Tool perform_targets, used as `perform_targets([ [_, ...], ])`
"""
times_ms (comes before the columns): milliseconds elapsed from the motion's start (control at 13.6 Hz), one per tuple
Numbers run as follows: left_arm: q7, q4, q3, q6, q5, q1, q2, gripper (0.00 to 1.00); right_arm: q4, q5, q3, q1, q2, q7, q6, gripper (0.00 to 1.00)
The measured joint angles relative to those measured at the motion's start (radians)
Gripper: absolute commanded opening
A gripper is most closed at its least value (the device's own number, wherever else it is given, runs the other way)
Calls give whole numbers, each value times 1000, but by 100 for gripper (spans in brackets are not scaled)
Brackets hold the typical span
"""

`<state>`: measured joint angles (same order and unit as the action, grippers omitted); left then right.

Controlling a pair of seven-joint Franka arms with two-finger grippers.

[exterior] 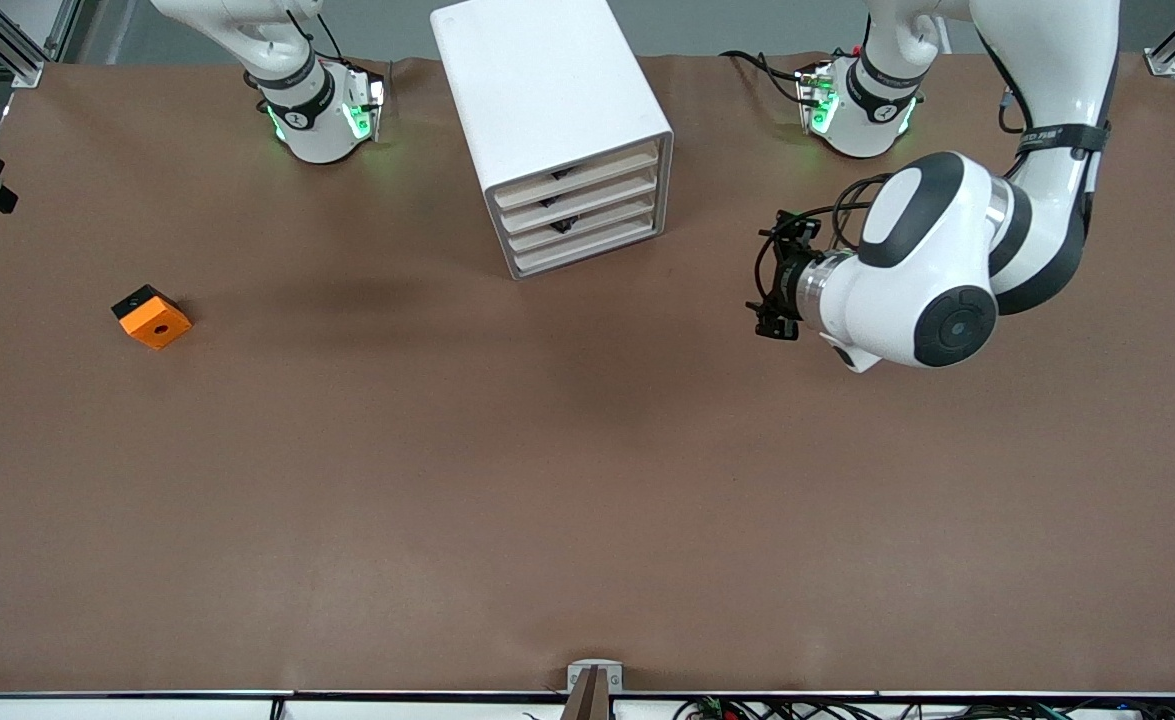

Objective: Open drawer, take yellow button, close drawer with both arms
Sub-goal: 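Grasp the drawer handle with the left gripper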

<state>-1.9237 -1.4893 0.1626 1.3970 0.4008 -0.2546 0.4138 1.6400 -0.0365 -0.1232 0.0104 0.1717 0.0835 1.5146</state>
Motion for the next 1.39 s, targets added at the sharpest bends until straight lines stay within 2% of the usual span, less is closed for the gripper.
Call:
perform_targets([
  [514, -74, 0, 0, -65, 154, -25, 56, 100, 0, 0, 0, 0, 0, 0, -9, 100],
  [954, -281, 1, 1, -71, 223, -87, 136, 100, 0, 3, 0, 0, 0, 0, -9, 100],
  [1394, -447, 4, 0, -71, 327, -84, 193, 100, 0, 7, 1, 0, 0, 0, -8, 100],
])
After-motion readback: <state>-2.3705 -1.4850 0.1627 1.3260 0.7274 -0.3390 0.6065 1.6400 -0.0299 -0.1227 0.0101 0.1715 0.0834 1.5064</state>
